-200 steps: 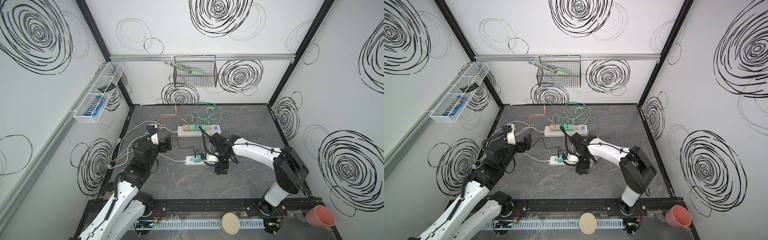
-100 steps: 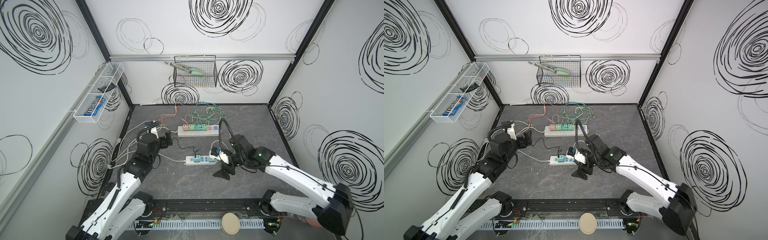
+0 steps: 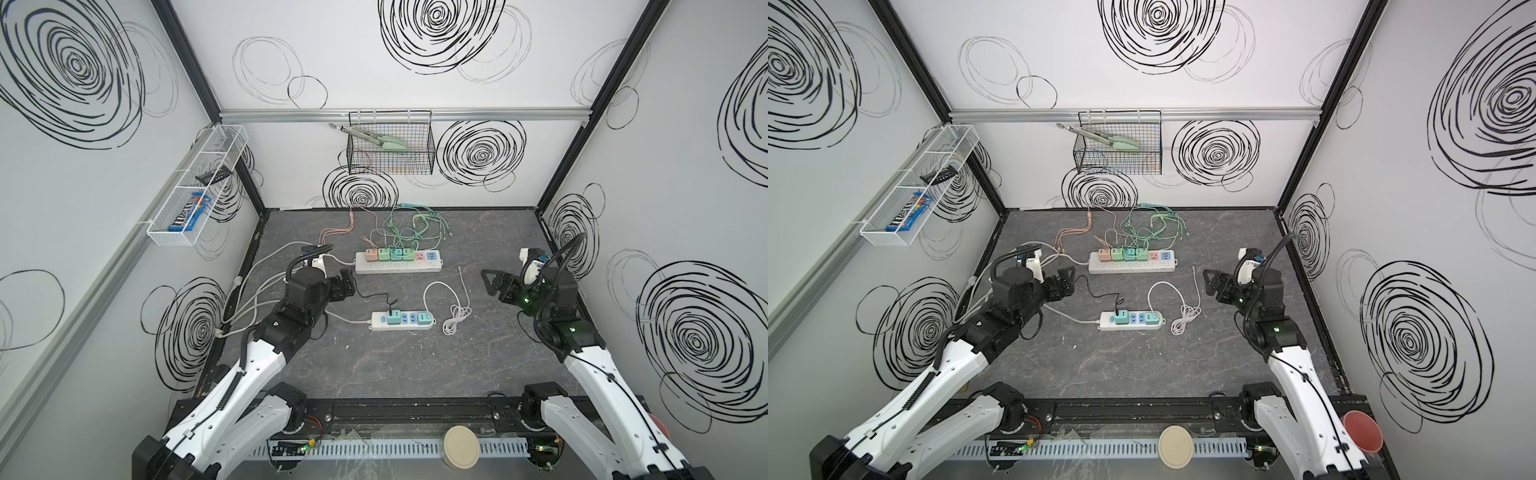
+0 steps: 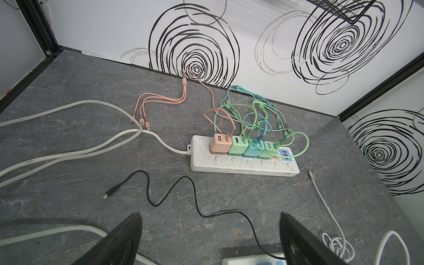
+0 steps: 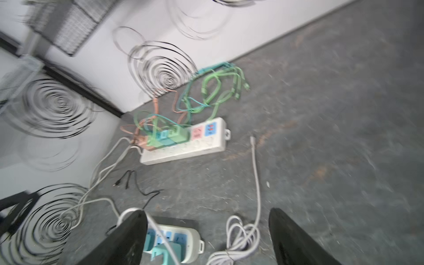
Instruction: Insert the plug
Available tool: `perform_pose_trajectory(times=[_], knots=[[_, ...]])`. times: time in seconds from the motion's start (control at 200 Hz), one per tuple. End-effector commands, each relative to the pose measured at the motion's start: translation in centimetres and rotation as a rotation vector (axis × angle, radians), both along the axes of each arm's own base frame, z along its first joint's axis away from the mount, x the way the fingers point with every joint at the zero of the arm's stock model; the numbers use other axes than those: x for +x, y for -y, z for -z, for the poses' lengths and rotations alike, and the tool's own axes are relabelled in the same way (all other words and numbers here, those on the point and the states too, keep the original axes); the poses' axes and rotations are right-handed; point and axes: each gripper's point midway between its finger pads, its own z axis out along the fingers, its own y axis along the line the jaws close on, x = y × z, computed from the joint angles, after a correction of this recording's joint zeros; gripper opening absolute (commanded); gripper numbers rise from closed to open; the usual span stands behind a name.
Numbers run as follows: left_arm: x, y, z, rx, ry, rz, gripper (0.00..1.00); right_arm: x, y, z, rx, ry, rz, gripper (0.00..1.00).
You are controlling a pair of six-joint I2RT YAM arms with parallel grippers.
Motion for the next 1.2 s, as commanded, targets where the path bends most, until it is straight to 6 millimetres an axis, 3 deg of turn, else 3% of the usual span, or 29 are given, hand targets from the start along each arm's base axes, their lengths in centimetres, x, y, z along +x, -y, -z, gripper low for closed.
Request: perform_pose_trajectory(times=[0.0, 0.155, 0.3, 0.445, 0.685, 0.811, 0.896, 0.966, 1.081, 1.196], knots=[[0.2, -0.4, -0.8, -0.022, 0.039, -0.037, 0.96, -1.0, 1.2, 6.0, 0.043, -0.264, 0.143, 0.87], [0.2, -0.4, -0.2, -0.009, 0.026, -0.037, 0.96, -1.6, -1.3, 10.2, 0.085, -0.418, 0.067, 0.78], [0.4, -0.7, 0.2, 0.027, 0.019, -0.078, 0.96, -2.0, -2.7, 12.6, 0.02, -0.503, 0.037, 0.61], [0.6, -1.1, 0.6, 0.077, 0.024, -0.165, 0.96, -1.2, -3.2, 13.3, -0.007, -0.47, 0.054, 0.52], [0.9, 0.7, 0.7, 0.08, 0.052, -0.147, 0.96, -1.6, -4.9, 15.2, -0.004, -0.516, -0.001, 0.49], [0.9, 0.4, 1.0, 0.123, 0.032, -0.158, 0.96, -1.6, -4.8, 15.7, -0.022, -0.516, 0.0, 0.29], [0.7, 0.3, 1.2, 0.129, 0.03, -0.162, 0.96, -0.7, -3.5, 14.7, -0.059, -0.469, 0.034, 0.14], [0.7, 0.2, 1.3, 0.128, 0.036, -0.164, 0.96, 0.4, -1.0, 13.4, -0.087, -0.43, 0.106, 0.07], [0.8, -0.6, 0.9, 0.131, 0.059, -0.203, 0.96, 2.7, 4.3, 11.2, -0.121, -0.357, 0.253, 0.05], [1.1, -1.4, -0.2, 0.1, 0.125, -0.273, 0.96, 5.2, 8.9, 9.3, -0.028, -0.261, 0.398, 0.05]])
